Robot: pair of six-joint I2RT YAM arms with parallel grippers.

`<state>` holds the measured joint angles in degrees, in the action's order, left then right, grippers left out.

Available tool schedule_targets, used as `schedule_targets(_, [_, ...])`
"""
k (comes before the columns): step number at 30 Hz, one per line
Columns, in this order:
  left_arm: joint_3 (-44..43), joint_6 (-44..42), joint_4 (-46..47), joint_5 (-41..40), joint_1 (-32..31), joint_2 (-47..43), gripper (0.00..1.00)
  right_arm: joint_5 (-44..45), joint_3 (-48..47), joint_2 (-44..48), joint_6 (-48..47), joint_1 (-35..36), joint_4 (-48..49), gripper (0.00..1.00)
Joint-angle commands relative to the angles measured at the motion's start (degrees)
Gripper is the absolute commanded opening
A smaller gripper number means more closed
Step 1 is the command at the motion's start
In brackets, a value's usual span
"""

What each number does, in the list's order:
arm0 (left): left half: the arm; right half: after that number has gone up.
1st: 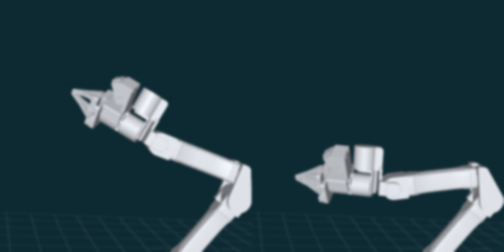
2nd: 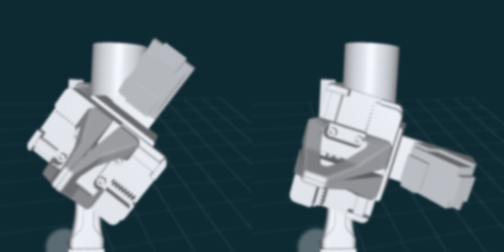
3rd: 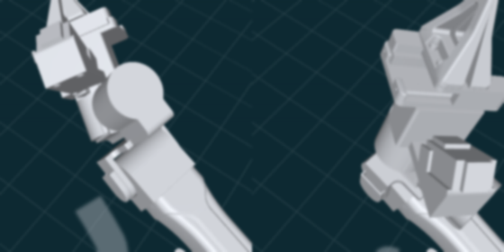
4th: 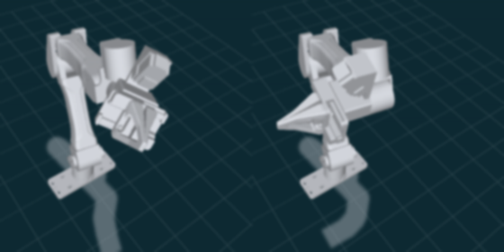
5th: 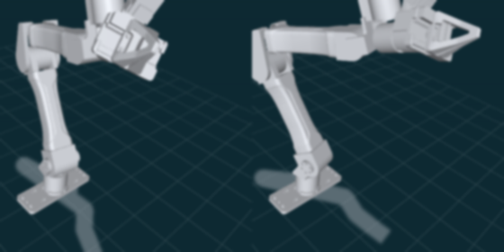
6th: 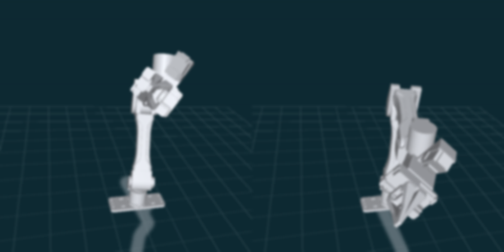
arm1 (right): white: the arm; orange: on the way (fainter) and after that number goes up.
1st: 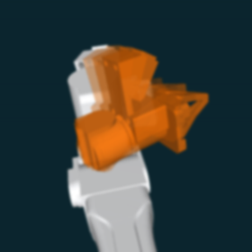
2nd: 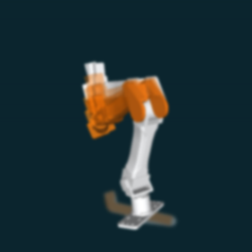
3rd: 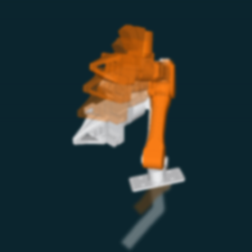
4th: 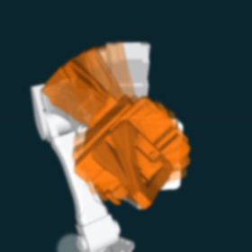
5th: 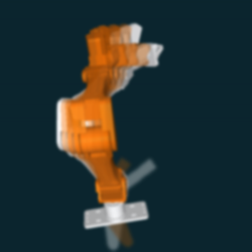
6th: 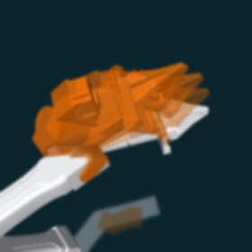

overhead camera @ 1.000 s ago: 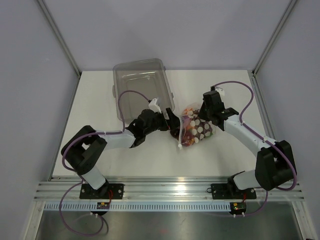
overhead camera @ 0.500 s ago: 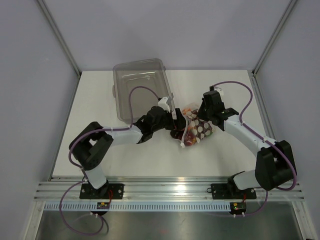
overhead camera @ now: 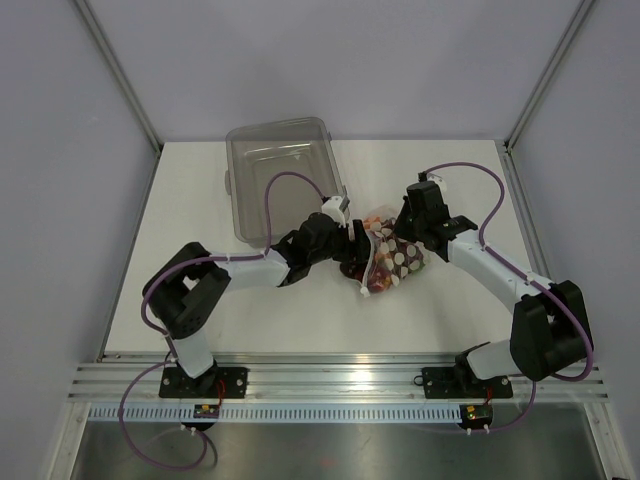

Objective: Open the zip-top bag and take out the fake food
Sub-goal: Pick up the fake fruit from the zipper food storage bag.

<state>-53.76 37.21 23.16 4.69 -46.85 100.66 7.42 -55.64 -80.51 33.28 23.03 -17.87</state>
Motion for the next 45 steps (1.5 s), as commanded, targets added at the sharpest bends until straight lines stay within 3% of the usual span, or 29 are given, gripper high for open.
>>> schedule_targets(1, [0.0,-1.4,3.5,-0.4,-0.3,-2.0,0.71,-0.8,-0.3,0.2,0.0,-0.1,1.4,0.08])
schedule_targets(7, [1.8,-0.8,4.0,1.2,-0.3,-5.3,0.62,2.6,-0.2,-0.6,2.1,-0.3,1.1,0.06])
schedule_targets(16, [2.6,0.4,-0.3,5.1,1.7,-9.6,0.62,6.0,0.4,-0.4,4.2,-1.9,0.6,0.02])
schedule_targets(22, [4.4,3.9,-0.7,12.1,6.9,-11.1,0.62,10.7,1.1,1.0,5.4,-2.3,0.0,0.0])
schedule_targets(30, [5.7,4.7,-2.8,13.2,10.6,-15.0,0.62,13.1,2.5,3.5,6.3,-2.4,0.1,0.0])
schedule_targets(37, [5.4,4.0,-7.1,10.2,13.8,-19.7,0.63,11.8,2.4,2.6,6.0,-2.4,0.5,0.0])
schedule_targets(45, [-2.4,0.2,-17.5,-0.9,17.3,-17.6,0.64,10.3,2.7,2.8,5.6,-2.4,1.3,0.0])
